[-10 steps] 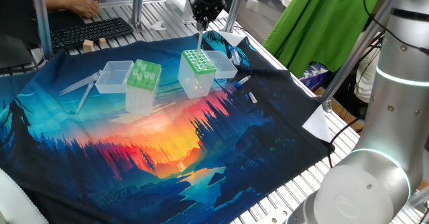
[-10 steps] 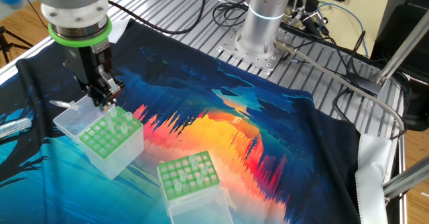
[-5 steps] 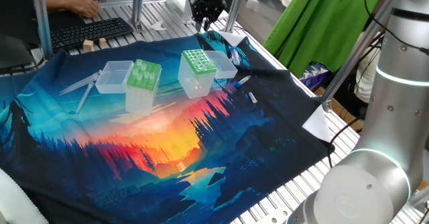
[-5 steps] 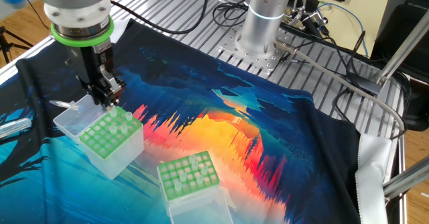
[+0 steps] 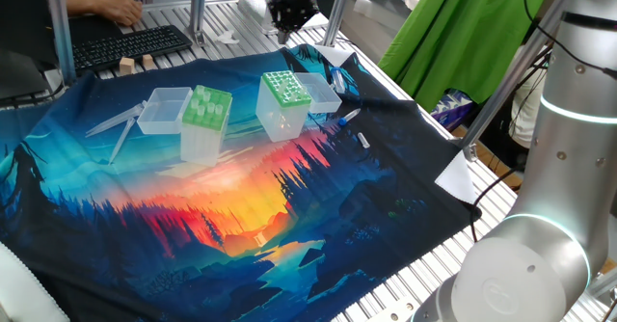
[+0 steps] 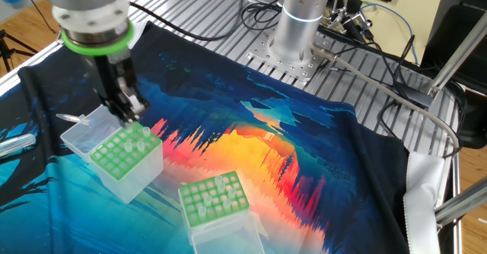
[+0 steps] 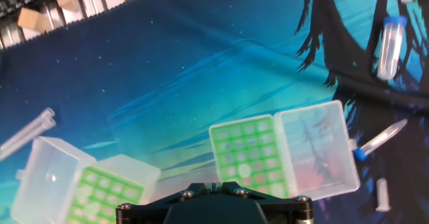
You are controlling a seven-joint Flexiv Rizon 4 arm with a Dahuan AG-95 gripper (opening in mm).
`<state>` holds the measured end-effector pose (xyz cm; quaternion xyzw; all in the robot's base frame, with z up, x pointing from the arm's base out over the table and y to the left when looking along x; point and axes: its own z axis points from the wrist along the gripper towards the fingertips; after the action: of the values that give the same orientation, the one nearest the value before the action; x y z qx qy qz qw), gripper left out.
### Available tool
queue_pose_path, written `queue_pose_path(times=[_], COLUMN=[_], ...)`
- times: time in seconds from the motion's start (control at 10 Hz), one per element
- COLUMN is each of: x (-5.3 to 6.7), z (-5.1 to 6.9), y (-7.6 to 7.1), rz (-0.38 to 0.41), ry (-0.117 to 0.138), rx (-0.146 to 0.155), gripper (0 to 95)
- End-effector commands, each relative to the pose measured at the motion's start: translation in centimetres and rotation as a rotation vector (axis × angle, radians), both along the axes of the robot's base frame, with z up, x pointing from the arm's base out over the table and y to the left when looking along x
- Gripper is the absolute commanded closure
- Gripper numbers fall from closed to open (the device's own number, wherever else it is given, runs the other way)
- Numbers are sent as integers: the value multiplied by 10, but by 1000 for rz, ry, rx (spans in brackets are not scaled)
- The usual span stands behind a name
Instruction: Transfer all large pipette tips from one holder to another
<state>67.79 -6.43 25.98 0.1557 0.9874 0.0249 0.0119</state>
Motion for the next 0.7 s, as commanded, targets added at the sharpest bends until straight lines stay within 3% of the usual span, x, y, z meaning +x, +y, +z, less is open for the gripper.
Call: queue_pose_path(times=[0.1, 0.7], x=[5, 9], z=[-4, -23], y=[29, 84], rz=[-69, -164], ry=[3, 6], rx=[-4, -5], gripper=[760, 760])
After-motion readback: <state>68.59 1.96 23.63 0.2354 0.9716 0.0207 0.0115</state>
